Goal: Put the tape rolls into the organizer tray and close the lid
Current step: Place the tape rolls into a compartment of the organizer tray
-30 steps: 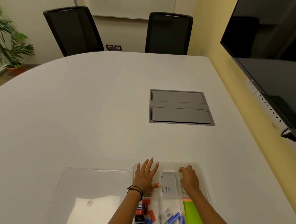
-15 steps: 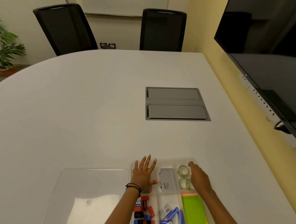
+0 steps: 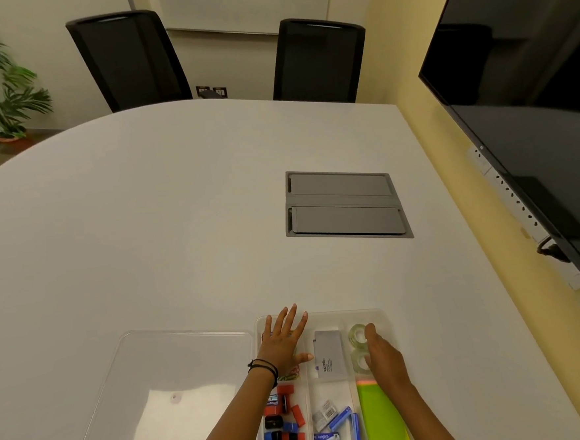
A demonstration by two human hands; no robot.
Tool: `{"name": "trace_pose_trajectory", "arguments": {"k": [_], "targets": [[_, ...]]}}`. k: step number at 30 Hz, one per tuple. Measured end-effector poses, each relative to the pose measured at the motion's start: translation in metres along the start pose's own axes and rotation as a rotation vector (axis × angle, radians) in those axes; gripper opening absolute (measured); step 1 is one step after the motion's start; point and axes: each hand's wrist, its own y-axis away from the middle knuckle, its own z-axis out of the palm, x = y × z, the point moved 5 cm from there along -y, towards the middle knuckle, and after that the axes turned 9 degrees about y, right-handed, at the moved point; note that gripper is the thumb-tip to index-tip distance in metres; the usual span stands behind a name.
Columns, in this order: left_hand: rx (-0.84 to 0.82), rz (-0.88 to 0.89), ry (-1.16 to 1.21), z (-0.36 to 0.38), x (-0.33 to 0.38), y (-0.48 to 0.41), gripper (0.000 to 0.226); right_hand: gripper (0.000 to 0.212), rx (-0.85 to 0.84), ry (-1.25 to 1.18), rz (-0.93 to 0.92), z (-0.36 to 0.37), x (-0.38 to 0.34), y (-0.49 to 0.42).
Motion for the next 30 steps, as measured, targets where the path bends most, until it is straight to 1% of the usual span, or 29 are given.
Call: {"name": "trace_pose_trajectory", "arguments": {"k": [2,3,4,5,6,7,8,9,10,11,12,13,14,15,16,18,20,24,27,29,30], "targets": [[0.008,-0.003,-0.018,0.000,-0.001,0.000,0.102,0.037,-0.034,-0.029,0.053,0.006,0.005,0.000],[0.007,-0.006,-0.018,0.001,-0.002,0.000,0.102,0.039,-0.042,-0.011,0.064,0.008,0.006,0.000],[0.001,-0.011,-0.019,0.001,-0.002,-0.001,0.102,0.047,-0.046,0.033,0.065,0.009,0.006,-0.002],[-0.003,-0.016,-0.019,0.001,-0.002,-0.001,0.103,0.043,-0.047,0.032,0.079,0.010,0.006,-0.002],[-0.004,-0.018,-0.019,0.002,-0.002,-0.002,0.108,0.025,-0.064,0.060,0.089,0.007,0.003,0.001],[-0.011,-0.021,-0.019,0.002,-0.003,-0.002,0.115,0.011,-0.081,0.071,0.105,0.009,0.004,0.001],[-0.019,-0.028,-0.017,0.003,-0.003,-0.001,0.123,0.030,-0.066,0.077,0.104,0.013,0.005,-0.002],[-0.035,-0.036,-0.008,0.003,-0.003,-0.001,0.129,0.037,-0.054,0.076,0.127,0.017,0.009,-0.006],[-0.052,-0.042,0.001,0.002,-0.002,-0.001,0.133,0.031,-0.041,0.058,0.126,0.017,0.007,-0.007],[-0.072,-0.037,-0.001,0.004,-0.002,-0.001,0.133,0.019,-0.013,0.049,0.130,0.017,0.006,-0.008],[-0.116,-0.023,-0.016,0.007,-0.002,0.001,0.131,0.015,0.003,0.025,0.148,0.017,0.006,-0.009],[-0.149,0.018,-0.034,0.005,0.002,0.004,0.123,0.021,0.034,0.004,0.147,0.019,0.007,-0.010],[-0.134,0.060,-0.054,0.002,0.005,0.007,0.110,0.028,0.046,0.000,0.152,0.021,0.007,-0.011],[-0.153,0.054,-0.078,0.001,0.006,0.007,0.099,0.033,0.068,-0.007,0.155,0.022,0.008,-0.012],[-0.147,0.056,-0.113,0.001,0.007,0.008,0.093,0.037,0.092,-0.025,0.162,0.023,0.008,-0.012],[-0.121,0.056,-0.147,0.003,0.008,0.007,0.090,0.048,0.145,-0.038,0.146,0.022,0.007,-0.012],[-0.116,0.048,-0.177,0.002,0.011,0.007,0.090,0.052,0.169,-0.034,0.124,0.021,0.007,-0.011],[-0.143,0.023,-0.195,-0.003,0.012,0.009,0.090,0.055,0.186,-0.023,0.093,0.022,0.008,-0.012],[-0.155,0.041,-0.147,-0.008,0.014,0.010,0.089,0.056,0.188,-0.008,0.081,0.022,0.009,-0.013],[-0.203,-0.004,-0.095,-0.011,0.015,0.012,0.091,0.054,0.175,0.009,0.077,0.022,0.009,-0.013],[-0.188,0.014,-0.111,-0.012,0.015,0.011,0.091,0.054,0.163,0.021,0.083,0.021,0.008,-0.012]]}}
